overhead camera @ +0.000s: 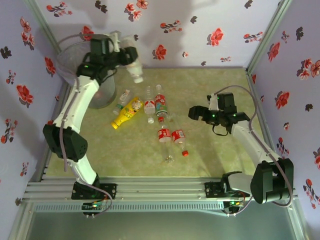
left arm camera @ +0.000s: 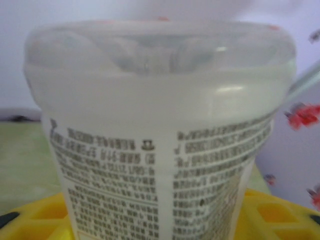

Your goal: Put the plastic bottles in the bin

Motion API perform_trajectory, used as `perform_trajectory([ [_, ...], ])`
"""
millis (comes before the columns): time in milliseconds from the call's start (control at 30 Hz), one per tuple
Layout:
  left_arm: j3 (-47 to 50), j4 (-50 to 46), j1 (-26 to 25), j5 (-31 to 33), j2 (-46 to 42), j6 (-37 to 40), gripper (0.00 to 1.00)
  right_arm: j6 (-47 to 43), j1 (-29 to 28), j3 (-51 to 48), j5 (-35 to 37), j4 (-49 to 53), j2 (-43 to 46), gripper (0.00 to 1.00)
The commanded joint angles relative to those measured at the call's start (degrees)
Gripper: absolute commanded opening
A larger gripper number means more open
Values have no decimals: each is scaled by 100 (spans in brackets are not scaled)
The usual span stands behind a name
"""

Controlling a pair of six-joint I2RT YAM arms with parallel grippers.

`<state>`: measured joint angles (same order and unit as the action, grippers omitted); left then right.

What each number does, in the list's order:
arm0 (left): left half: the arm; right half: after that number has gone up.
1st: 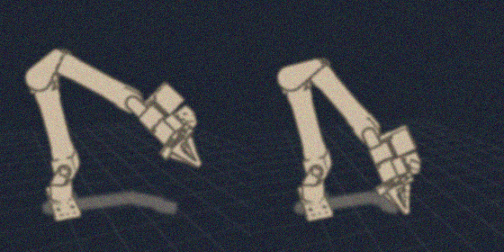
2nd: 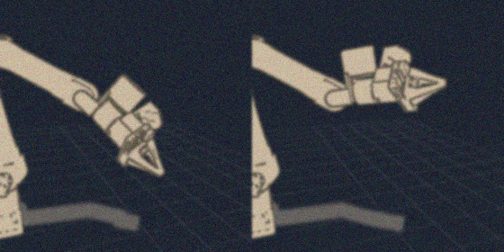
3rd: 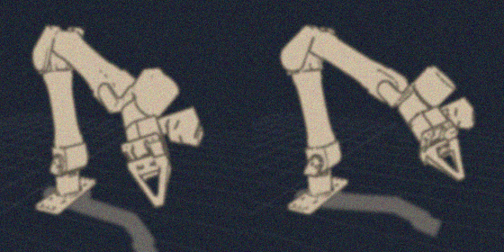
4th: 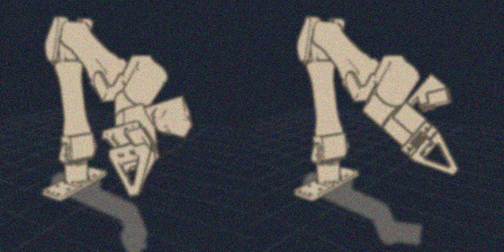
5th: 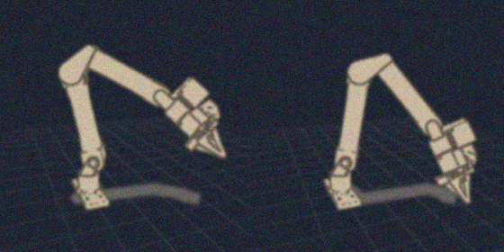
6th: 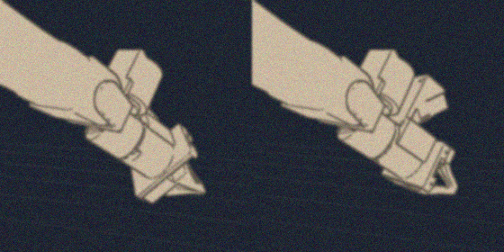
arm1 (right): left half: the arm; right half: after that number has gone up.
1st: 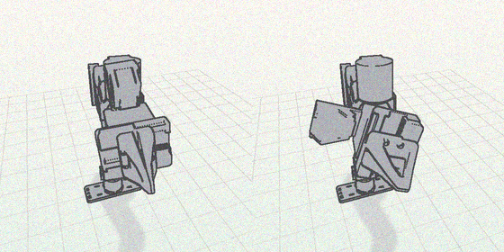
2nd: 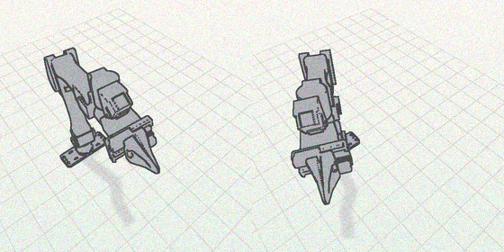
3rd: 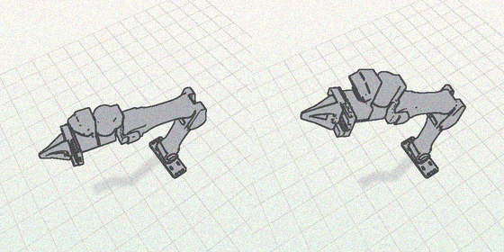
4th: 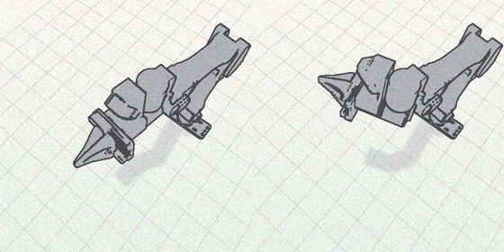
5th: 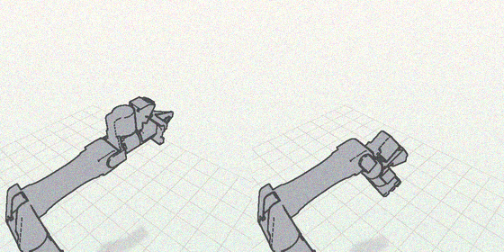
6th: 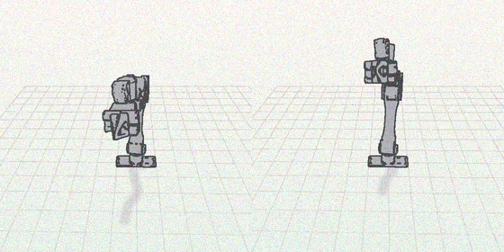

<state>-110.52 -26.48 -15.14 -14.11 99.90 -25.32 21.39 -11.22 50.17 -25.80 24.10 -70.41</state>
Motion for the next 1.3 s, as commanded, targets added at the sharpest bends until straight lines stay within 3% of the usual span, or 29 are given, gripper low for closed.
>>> perform_trajectory([
  [0,-428,-594,532,531,-499,559,55,-162,29,-60,361,202,-110,95],
  [133,-275,-266,1259,800,-776,405,51,-169,24,-10,399,213,-198,95],
  [367,858,1028,2368,1294,-1227,-383,44,-245,24,19,450,268,-253,95],
  [533,1108,1385,2683,1226,-948,-757,44,-308,26,10,522,356,-268,95],
  [800,913,1461,2677,987,-319,-892,46,-407,25,-22,613,454,-191,95],
  [1267,840,945,1953,1032,706,-235,52,-459,24,95,686,497,-364,95],
])
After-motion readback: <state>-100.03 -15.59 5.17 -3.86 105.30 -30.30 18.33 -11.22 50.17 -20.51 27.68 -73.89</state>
